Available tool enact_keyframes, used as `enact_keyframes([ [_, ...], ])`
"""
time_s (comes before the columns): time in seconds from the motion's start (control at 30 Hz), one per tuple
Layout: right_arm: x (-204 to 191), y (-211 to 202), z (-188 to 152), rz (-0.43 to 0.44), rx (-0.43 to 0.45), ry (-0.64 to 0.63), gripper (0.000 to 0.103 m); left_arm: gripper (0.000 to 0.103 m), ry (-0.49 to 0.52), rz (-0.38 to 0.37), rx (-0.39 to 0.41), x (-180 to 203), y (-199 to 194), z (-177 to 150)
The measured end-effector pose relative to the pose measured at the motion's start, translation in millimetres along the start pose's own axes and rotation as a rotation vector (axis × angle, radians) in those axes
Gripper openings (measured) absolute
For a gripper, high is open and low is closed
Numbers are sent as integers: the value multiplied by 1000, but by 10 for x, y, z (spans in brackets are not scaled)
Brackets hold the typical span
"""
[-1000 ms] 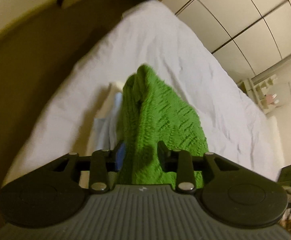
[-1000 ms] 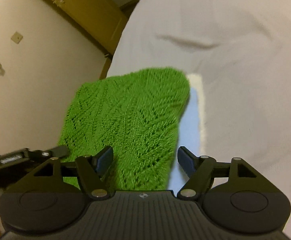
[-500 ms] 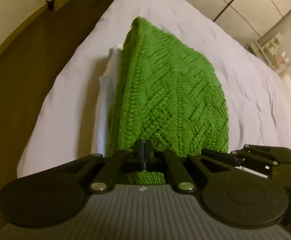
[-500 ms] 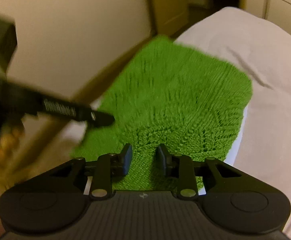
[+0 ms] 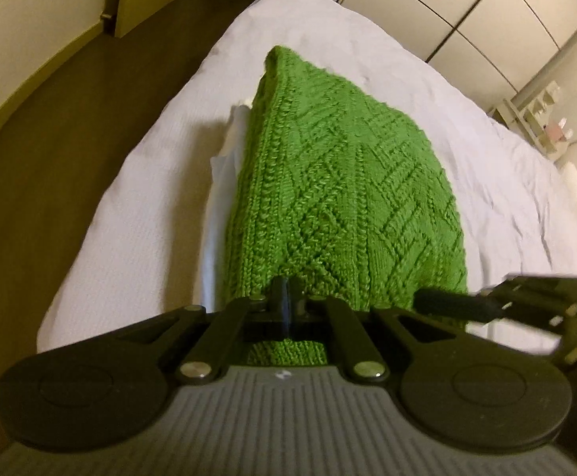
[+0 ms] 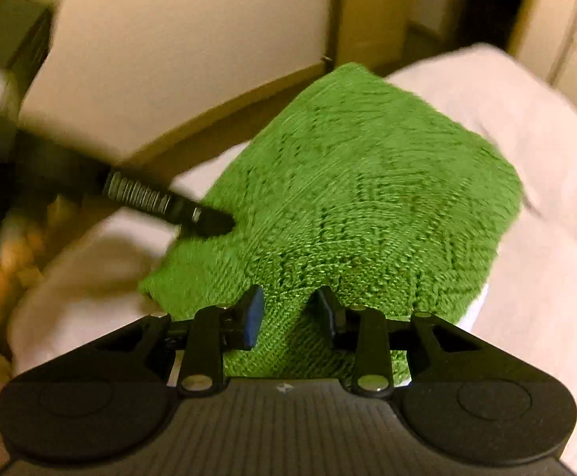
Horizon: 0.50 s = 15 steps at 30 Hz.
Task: Fold clothes
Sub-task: 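Lower the vest onto the towels and open both grippers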
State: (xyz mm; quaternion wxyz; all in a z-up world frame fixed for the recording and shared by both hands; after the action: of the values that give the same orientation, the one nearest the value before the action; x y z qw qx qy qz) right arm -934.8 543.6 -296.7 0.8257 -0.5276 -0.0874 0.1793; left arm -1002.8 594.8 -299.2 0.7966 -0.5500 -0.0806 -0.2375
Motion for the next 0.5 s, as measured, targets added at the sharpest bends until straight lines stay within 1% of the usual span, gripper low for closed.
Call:
enact_keyframes([
  [0.07, 116, -139, 86, 32, 24, 83, 34, 3, 5, 0, -4, -17, 5, -6],
  [0.13, 174, -212, 117, 19, 51, 102, 34, 3, -2, -11, -6, -43, 15, -12],
  [0.2, 173, -112, 59, 2, 14, 89, 34, 3, -10, -17, -11, -75, 32, -38],
  [0.27, 122, 35, -7, -16, -11, 60, 37, 3, -17, -11, -12, -120, 59, -77],
  [0.3, 58, 90, -32, -35, -14, 17, 39, 3, -25, -8, -13, -150, 66, -94],
  [0.37, -49, 178, -71, -62, -7, -51, 39, 3, -49, -6, -14, -222, 66, -121],
  [0.5, -132, 254, -119, -72, 13, -92, 40, 3, -60, 6, -16, -263, 80, -113],
])
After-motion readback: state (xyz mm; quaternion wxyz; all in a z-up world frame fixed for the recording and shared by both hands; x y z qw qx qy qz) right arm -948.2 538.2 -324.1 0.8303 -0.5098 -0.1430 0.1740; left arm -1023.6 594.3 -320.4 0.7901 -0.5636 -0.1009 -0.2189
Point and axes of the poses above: each gripper's, at about its wrist camera, not at the fingertips, and y roughly the way its jaws point, x to its right, z to its top, the point moved 10 cm from there along y, roughly the way its jaws point, and after that the axes turned 7 degrees about -x, right-handed, at the moved point
